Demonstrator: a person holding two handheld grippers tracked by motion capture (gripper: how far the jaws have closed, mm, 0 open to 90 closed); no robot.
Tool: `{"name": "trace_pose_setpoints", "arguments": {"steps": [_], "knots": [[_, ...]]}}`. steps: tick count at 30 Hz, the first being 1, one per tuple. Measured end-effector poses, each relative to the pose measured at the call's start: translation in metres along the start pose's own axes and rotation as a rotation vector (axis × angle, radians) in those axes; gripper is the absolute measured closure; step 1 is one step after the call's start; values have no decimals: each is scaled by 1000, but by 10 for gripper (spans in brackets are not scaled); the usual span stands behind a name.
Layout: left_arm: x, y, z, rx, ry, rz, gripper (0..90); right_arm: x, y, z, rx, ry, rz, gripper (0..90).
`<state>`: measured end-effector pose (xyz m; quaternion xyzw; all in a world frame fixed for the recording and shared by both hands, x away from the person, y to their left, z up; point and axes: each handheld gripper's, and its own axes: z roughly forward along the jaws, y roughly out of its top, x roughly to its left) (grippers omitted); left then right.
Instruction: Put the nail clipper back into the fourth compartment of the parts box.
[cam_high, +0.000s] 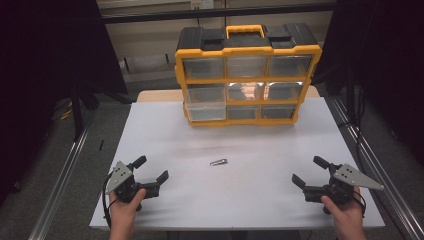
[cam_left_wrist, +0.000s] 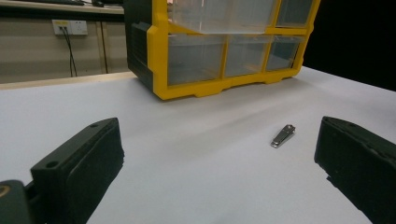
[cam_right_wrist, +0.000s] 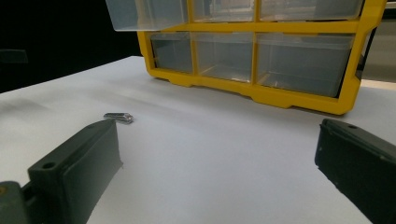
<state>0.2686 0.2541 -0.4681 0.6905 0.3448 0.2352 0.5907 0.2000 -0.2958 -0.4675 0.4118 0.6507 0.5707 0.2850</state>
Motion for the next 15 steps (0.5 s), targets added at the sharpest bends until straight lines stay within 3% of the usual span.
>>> {"name": "trace_pose_setpoints", "arguments": {"steps": [11,15], "knots": [[-4,3,10,9,-7,-5,12,0,0,0,-2,1,-6,0],[-8,5,17,5,-30,-9,12,-1,1,-1,-6,1,1,0]]}}
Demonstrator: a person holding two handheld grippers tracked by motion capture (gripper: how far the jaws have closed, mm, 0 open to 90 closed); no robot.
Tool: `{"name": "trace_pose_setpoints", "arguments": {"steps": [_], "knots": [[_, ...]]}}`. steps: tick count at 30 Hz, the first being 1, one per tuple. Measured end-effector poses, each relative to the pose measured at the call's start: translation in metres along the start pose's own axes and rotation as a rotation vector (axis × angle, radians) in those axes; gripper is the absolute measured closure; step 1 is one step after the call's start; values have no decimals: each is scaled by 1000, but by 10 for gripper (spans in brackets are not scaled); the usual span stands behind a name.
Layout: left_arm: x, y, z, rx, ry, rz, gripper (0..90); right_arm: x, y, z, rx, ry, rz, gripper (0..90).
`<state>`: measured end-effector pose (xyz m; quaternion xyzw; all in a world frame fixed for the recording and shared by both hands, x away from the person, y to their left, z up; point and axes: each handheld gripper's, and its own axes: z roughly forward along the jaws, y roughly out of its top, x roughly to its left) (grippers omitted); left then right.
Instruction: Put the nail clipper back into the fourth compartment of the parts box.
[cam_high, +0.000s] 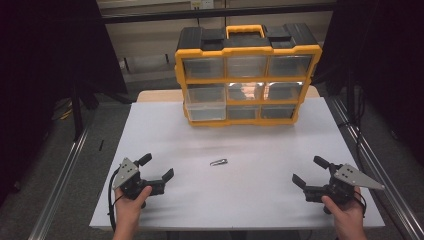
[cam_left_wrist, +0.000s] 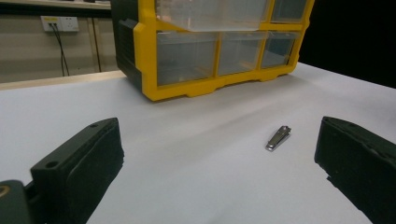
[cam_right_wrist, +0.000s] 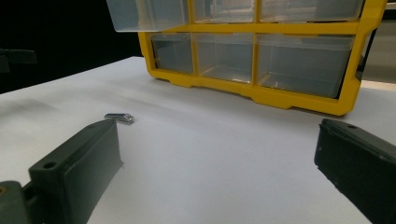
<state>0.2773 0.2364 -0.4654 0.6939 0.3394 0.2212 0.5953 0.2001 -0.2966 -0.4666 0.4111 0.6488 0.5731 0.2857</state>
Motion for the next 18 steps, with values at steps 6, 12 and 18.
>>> {"name": "trace_pose_setpoints", "arguments": {"steps": [6,12,18], "knots": [[-9,5,16,14,-32,-2,11,0,0,0,7,9,-4,1],[-15,7,29,43,-50,-1,11,0,0,1,8,14,-12,1],[-18,8,36,76,-71,28,11,1,0,2,11,13,-5,1]]}}
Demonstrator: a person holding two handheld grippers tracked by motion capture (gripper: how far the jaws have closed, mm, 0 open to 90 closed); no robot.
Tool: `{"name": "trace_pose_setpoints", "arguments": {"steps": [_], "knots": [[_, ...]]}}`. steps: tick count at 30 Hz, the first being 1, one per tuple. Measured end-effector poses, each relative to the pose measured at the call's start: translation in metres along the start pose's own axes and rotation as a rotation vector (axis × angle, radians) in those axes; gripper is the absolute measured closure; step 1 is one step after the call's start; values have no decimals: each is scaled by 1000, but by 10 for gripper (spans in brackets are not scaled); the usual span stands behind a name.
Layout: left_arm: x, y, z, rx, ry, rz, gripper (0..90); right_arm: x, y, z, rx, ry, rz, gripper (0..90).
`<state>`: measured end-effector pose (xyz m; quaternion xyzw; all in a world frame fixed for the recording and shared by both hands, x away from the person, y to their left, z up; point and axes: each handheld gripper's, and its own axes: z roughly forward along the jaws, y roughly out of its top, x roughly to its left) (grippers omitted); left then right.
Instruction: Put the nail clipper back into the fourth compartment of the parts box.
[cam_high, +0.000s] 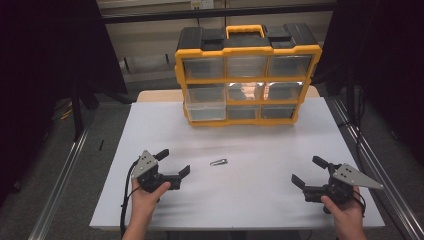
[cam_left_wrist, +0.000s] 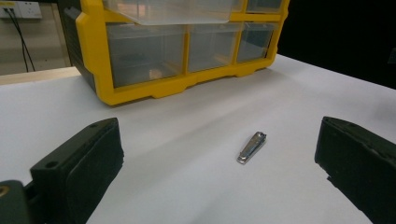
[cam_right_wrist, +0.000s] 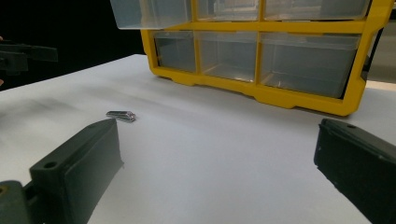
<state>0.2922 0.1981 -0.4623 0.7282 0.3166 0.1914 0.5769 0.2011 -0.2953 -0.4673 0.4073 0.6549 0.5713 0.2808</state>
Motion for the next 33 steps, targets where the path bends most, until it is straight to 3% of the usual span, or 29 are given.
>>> {"name": "trace_pose_setpoints", "arguments": {"steps": [1,2,4,7,11,13,19,27,29,31,32,33], "knots": [[-1,0,2,-10,-5,-12,11,0,0,0,1,3,1,2],[-3,1,4,-11,17,-14,11,0,0,0,2,6,-2,2],[-3,2,7,2,3,-11,11,0,0,0,1,4,-1,2],[-6,4,13,12,16,-3,11,0,0,0,3,8,-4,2],[-8,7,21,19,0,3,11,0,0,0,2,12,-4,3],[-12,8,26,16,-7,-18,11,0,0,0,0,11,-4,3],[-16,12,39,36,-33,14,12,0,0,0,3,12,-3,3],[-21,13,55,61,-56,-6,13,0,0,0,1,14,-3,4],[-22,14,59,79,-64,7,14,0,0,0,1,15,-2,5],[-25,14,64,60,-69,-25,15,0,0,0,1,16,-4,5],[-22,15,66,69,-80,-1,14,0,0,0,2,17,-4,5],[-23,15,68,61,-78,-14,15,0,0,0,2,16,-3,5]]}}
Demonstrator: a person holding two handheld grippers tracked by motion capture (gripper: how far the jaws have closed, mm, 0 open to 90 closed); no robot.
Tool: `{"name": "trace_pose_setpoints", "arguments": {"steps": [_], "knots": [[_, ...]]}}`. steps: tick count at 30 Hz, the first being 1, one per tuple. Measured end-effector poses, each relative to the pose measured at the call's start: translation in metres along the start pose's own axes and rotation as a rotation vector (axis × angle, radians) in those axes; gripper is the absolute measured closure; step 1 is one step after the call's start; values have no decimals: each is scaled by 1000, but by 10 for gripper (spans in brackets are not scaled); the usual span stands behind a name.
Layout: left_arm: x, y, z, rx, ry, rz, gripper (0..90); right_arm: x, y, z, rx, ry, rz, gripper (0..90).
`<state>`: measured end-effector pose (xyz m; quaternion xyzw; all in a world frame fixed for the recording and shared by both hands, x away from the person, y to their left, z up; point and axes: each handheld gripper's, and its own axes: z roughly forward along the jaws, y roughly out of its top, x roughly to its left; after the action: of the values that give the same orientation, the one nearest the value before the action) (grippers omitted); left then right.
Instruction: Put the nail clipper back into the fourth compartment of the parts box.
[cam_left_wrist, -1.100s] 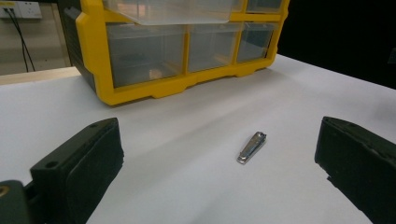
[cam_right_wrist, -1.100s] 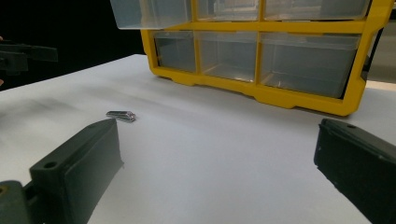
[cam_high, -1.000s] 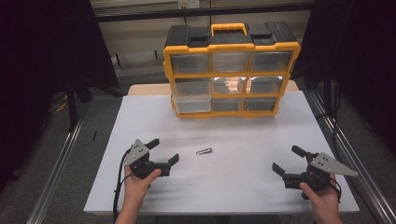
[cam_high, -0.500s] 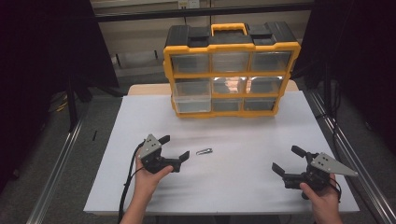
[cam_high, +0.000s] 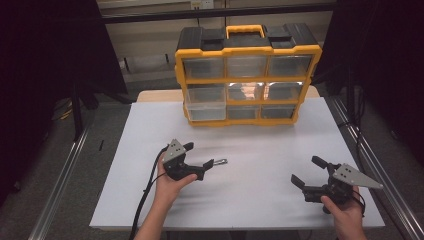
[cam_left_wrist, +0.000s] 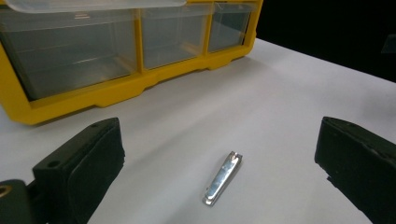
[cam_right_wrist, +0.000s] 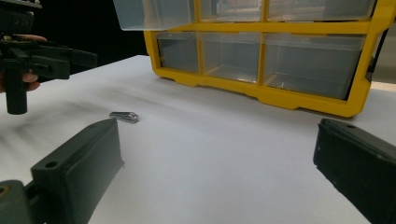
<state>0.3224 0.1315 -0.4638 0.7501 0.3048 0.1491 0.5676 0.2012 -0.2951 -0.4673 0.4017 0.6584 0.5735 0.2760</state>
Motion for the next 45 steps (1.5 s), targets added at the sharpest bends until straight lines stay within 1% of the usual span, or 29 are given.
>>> {"name": "trace_pose_setpoints", "arguments": {"steps": [2,3,4,5,9,10,11,12,13,14,15,16,17,18,19,20,21,22,25,26,27,31,34,36,39,40,42,44,45], "knots": [[-1,1,6,3,2,-16,15,0,0,0,-1,0,0,5],[-1,2,7,25,1,0,15,0,0,0,-2,0,1,6],[-3,2,10,18,1,-7,15,0,0,0,-1,0,2,5],[-3,3,12,30,-7,3,14,0,0,0,-1,0,2,5],[-6,6,21,31,-17,-6,14,0,0,0,-2,2,0,6],[-4,7,23,28,-61,-7,14,0,0,0,-2,2,0,6],[-4,7,25,38,-68,-6,14,0,0,0,-3,3,0,7],[-6,8,27,48,-21,-11,13,0,0,0,-6,0,0,7],[-6,8,29,62,-15,-2,14,0,0,0,-9,-2,6,7],[-7,9,31,61,-17,-12,17,0,0,0,-9,-1,5,8],[-6,9,32,60,-57,-10,19,0,0,0,-8,3,1,8],[-6,10,34,72,-66,3,26,0,0,-1,-7,3,3,8],[-9,11,35,82,-24,16,34,-1,0,-1,-7,6,5,9],[-9,12,36,89,-25,32,40,-1,0,-1,-7,6,7,9],[-9,12,37,89,-16,45,55,-1,0,-1,-9,1,7,9],[-9,12,38,90,-31,32,70,-1,1,-1,-14,-3,15,9],[-9,13,39,97,-33,42,84,-1,1,-1,-11,1,12,10],[-9,13,40,111,-49,45,109,-1,1,-1,-13,1,8,10],[-9,16,43,174,-78,90,168,-1,1,-1,-13,2,7,11],[-8,16,45,181,-95,96,188,-1,1,-1,-13,2,6,11],[-9,17,46,197,-87,94,203,-1,1,-1,-11,5,4,12],[-5,16,50,211,-107,81,312,-1,1,-1,-12,6,2,12],[-3,18,53,260,-111,67,366,0,1,-1,-13,3,6,12],[-4,20,55,290,-96,77,392,0,1,-1,-15,4,7,12],[-4,21,59,310,-117,71,425,-1,1,-1,-18,3,8,12],[-4,20,61,337,-114,63,457,-1,1,-1,-15,6,3,12],[-4,19,64,378,-118,76,488,-1,1,-2,-15,6,5,12],[-5,16,68,391,-131,71,517,-1,1,-2,-15,6,6,12],[-6,15,69,395,-112,81,538,-1,1,-2,-14,5,6,12]]}}
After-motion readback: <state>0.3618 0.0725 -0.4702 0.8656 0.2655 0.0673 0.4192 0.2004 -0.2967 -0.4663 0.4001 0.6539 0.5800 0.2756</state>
